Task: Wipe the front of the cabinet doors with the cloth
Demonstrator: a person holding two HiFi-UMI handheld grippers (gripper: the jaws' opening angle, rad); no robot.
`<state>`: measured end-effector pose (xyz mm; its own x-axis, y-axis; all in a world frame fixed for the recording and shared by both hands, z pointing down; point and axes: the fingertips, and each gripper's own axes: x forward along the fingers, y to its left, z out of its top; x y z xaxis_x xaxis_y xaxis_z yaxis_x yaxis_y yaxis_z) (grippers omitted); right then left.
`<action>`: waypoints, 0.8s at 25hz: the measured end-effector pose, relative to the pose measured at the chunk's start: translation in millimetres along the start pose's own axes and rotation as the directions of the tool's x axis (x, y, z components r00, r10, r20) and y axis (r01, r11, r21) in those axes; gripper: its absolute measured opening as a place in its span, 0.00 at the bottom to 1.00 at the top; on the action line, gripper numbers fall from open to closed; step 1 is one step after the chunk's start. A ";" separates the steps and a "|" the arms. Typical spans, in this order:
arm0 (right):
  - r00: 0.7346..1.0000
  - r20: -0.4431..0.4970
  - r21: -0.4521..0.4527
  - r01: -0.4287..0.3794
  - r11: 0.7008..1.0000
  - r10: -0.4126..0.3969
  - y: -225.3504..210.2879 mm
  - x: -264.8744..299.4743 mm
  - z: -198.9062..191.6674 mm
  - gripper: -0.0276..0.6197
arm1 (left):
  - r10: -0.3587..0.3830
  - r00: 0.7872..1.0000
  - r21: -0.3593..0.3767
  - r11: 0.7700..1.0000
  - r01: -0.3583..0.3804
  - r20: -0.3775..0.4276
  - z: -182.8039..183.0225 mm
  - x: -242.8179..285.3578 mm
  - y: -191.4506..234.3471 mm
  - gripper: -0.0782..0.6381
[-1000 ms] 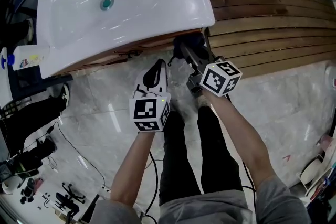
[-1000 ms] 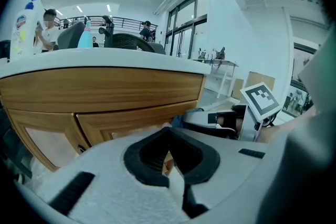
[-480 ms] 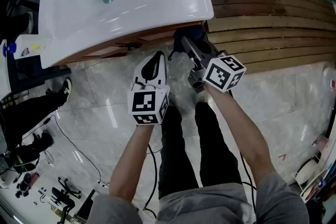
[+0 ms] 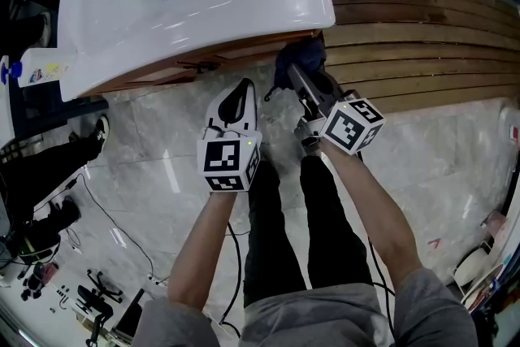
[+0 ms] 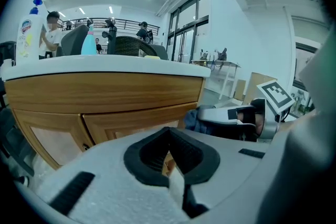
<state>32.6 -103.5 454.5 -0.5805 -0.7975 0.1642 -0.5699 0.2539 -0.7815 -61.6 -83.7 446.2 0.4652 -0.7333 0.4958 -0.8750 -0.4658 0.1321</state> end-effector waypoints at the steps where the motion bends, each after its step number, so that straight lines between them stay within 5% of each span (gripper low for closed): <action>1: 1.000 -0.001 0.005 0.002 1.000 -0.002 -1.2 -2.5 -2.1 0.10 | 0.000 1.000 -0.001 1.000 0.000 -0.004 -2.1 0.5 0.4 0.12; 20: 0.995 -0.071 0.062 0.070 0.996 -0.066 -43.1 -20.8 -56.0 0.10 | 0.002 0.999 -0.026 1.000 -0.003 -0.038 -37.5 9.1 2.0 0.12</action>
<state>36.7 -67.2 518.6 -0.5814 -0.7718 0.2576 -0.5720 0.1626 -0.8040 -64.1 -72.7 483.2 0.4577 -0.7149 0.5286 -0.8797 -0.4503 0.1527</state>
